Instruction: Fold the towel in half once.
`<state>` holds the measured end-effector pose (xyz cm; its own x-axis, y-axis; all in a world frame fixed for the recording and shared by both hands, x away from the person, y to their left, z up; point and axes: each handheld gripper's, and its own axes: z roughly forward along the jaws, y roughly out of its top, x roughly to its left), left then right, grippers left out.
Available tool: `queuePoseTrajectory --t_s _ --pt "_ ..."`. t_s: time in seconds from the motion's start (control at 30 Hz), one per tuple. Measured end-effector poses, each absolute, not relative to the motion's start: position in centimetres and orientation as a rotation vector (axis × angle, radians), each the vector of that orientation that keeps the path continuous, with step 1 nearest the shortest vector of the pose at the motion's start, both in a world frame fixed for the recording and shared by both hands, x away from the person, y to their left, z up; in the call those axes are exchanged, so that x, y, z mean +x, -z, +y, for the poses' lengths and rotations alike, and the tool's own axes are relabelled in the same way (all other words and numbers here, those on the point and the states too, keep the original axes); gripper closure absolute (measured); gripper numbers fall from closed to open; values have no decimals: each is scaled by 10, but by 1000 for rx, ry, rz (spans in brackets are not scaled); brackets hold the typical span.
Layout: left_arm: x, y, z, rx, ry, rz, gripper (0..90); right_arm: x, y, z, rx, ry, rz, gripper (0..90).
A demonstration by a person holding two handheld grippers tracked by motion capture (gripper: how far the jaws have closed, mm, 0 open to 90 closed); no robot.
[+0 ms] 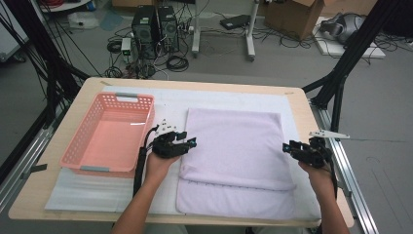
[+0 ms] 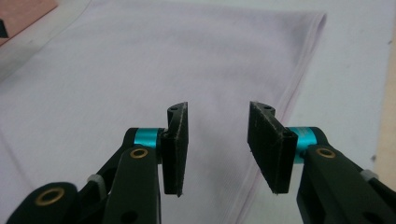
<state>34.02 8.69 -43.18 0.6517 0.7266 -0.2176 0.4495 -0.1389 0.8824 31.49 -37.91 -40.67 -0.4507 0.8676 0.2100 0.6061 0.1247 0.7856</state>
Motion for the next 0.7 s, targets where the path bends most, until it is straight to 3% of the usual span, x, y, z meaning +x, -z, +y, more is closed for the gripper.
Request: queuePoseTrajectory --t_s 0.3,0.6,0.67,0.7 --pt "302 445 103 1754 -218 933 508 269 418 -381 1368 -1220 2185 589" --pt "274 445 104 1763 -148 846 444 232 427 -384 1340 -1224 2276 592" --pt "271 447 99 1788 -154 848 458 230 430 -384 1335 -1190 2296 659" --pt "270 449 97 1813 -158 870 512 229 433 -384 1335 -1167 2306 668"
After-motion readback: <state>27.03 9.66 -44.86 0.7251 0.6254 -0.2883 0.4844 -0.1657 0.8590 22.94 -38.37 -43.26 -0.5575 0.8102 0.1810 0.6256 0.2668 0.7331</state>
